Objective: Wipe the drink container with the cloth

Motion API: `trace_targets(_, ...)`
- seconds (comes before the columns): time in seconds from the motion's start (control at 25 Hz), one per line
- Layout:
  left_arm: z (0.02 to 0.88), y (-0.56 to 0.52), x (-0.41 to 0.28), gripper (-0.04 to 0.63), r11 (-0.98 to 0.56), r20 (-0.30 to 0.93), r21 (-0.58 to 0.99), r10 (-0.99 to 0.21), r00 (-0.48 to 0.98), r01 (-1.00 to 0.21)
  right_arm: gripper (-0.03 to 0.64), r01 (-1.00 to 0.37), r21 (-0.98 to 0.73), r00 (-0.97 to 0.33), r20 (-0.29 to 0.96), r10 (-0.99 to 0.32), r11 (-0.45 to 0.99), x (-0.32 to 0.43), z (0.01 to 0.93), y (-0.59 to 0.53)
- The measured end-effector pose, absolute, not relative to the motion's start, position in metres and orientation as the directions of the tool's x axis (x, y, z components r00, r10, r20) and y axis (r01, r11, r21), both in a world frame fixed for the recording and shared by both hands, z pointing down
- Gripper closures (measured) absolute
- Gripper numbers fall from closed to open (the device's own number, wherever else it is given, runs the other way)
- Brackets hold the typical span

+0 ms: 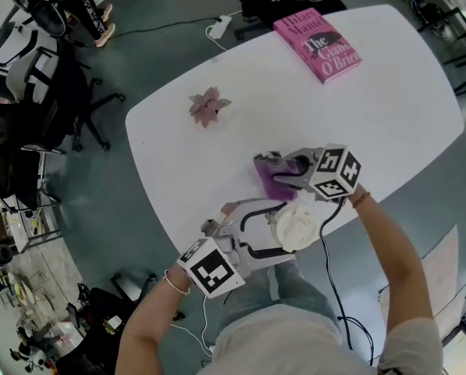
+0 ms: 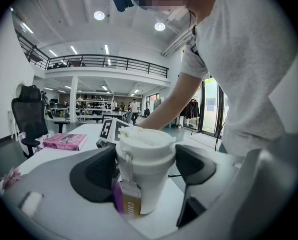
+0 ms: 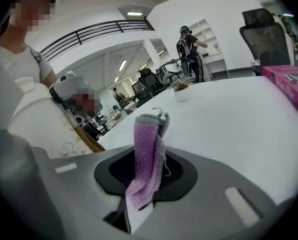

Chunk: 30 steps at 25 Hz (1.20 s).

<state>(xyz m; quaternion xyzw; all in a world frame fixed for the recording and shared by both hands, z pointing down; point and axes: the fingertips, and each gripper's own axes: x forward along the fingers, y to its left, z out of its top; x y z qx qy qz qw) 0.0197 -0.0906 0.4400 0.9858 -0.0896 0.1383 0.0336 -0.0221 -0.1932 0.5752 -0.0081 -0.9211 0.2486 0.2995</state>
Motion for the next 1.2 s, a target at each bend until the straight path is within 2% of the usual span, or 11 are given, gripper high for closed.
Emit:
trace_targets(0.2, 0.437, -0.092, 0.02, 0.218, -0.982, 0.272, 0.029, -0.17, 0.947, -0.185, 0.534, -0.143, -0.388, -0.806, 0.58, 0.12, 0.911, -0.023, 0.576, -0.193)
trace_targets(0.6, 0.434, -0.095, 0.024, 0.216, -0.978, 0.252, 0.034, -0.193, 0.948, -0.208, 0.535, -0.294, -0.505, -0.862, 0.507, 0.003, 0.812, -0.003, 0.561, -0.212)
trace_targets(0.92, 0.437, -0.095, 0.024, 0.215, -0.965, 0.263, 0.06, -0.23, 0.937, -0.254, 0.535, -0.463, -0.553, -0.868, 0.441, -0.229, 0.692, 0.036, 0.529, -0.235)
trace_targets(1.2, 0.442, -0.091, 0.02, 0.21, -0.954, 0.272, 0.054, -0.269, 0.924, -0.294, 0.535, -0.553, -0.529, -0.831, 0.405, -0.381, 0.643, 0.07, 0.499, -0.227)
